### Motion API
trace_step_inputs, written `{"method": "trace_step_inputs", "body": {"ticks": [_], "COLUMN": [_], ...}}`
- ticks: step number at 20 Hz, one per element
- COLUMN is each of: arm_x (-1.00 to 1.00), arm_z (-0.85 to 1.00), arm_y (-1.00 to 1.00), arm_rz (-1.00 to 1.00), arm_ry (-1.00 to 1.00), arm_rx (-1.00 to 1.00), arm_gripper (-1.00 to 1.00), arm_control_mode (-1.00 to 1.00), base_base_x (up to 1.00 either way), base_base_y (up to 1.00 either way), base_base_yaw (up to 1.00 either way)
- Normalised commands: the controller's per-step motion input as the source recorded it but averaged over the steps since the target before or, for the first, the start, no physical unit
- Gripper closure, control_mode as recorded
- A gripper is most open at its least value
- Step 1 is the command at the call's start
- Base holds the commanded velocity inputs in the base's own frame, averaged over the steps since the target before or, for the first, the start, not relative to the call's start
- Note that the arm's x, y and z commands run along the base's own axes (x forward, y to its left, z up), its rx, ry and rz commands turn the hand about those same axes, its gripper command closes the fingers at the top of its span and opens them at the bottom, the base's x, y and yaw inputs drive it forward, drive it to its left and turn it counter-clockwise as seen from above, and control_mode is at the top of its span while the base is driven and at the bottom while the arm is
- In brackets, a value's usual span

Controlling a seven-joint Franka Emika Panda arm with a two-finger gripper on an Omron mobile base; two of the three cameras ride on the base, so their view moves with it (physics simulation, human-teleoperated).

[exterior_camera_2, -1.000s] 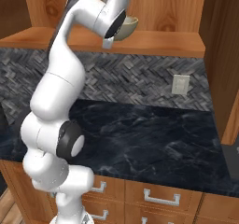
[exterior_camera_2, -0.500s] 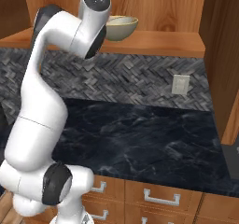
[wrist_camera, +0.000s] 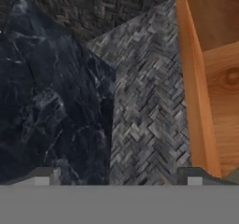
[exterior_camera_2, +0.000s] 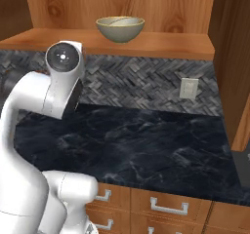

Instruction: Pick up the bowls on the counter and stack them on top of one another in the open cabinet. Place the smaller bowl on top of the larger bowl.

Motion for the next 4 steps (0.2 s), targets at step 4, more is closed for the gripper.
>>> {"method": "trace_step_inputs", "body": {"ticks": [4], "arm_x": [-0.76], "arm_z": [-1.00], "arm_y": [0.03], "arm_rz": [0.00], "arm_ry": [0.11], "arm_rx": [0.00], "arm_gripper": [-1.00], "arm_control_mode": [-1.00], "base_base_x": [0.00], "base_base_y": [0.00], "base_base_yaw": [0.00]}}
